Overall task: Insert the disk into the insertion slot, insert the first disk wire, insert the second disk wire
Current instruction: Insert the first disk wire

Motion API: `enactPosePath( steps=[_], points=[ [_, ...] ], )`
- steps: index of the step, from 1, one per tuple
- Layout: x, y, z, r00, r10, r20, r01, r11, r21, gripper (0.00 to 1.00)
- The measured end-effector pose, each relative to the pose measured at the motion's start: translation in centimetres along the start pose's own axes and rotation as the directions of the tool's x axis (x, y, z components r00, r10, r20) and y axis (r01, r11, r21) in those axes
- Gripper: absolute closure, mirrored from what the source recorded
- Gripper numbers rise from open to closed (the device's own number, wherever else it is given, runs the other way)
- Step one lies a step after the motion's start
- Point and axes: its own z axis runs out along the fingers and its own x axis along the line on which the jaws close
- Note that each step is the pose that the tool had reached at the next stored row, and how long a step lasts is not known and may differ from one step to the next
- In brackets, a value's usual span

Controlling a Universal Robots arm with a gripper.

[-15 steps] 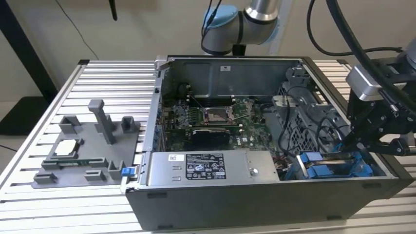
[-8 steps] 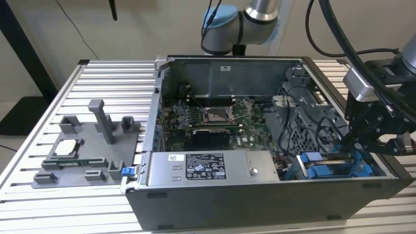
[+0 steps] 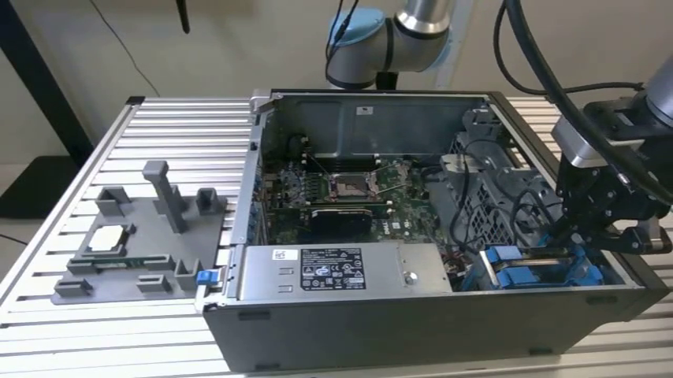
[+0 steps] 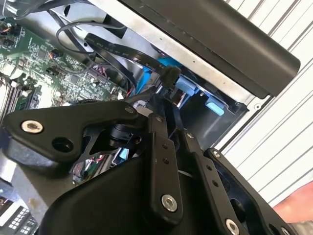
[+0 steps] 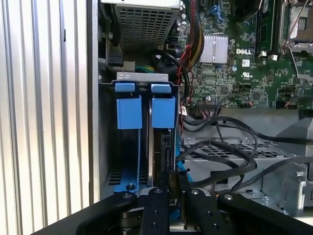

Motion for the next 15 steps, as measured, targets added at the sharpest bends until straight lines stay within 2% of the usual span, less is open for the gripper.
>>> enactPosePath(
  steps=[15],
  points=[
    [0.16,0.02,0.54,1.0,0.008,-0.0021,-0.008,1.0,0.0012,1.0]
  ],
)
